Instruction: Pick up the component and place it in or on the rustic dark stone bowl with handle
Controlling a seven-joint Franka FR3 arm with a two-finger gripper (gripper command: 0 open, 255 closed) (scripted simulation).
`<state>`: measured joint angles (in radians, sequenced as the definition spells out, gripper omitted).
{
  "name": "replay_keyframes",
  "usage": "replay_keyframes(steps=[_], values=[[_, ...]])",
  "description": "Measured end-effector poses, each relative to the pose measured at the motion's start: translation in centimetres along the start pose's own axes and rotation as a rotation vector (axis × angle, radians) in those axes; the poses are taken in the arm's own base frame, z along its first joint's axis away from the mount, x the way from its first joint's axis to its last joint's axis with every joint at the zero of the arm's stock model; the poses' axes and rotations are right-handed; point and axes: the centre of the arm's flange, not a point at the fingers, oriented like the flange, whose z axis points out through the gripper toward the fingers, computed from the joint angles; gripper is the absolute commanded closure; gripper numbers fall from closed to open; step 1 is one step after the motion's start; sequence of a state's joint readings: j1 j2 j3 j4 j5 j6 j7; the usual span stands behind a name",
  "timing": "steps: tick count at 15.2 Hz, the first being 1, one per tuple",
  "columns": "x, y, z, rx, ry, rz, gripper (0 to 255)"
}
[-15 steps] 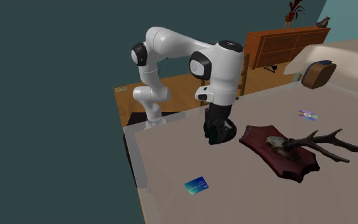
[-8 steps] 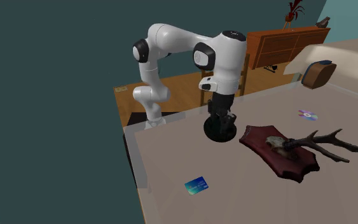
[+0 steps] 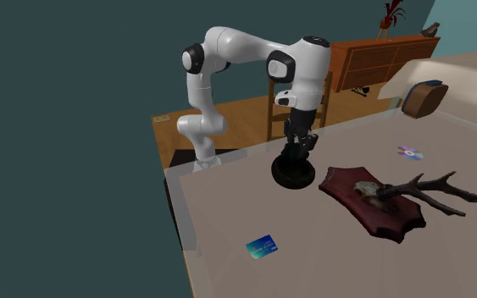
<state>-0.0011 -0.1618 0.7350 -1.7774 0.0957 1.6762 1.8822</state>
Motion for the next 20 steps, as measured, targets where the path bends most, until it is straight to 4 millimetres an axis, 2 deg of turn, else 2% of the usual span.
replay_keyframes(steps=[2, 5, 16, 20], values=[[-2.0, 1.9, -0.3, 0.000, 0.000, 0.000, 255], [-3.2, 3.1, 0.5, 0.000, 0.000, 0.000, 255], [-3.3, 3.3, 6.1, -0.001, 0.000, 0.001, 255], [-3.3, 3.3, 6.5, 0.000, 0.000, 0.001, 255]])
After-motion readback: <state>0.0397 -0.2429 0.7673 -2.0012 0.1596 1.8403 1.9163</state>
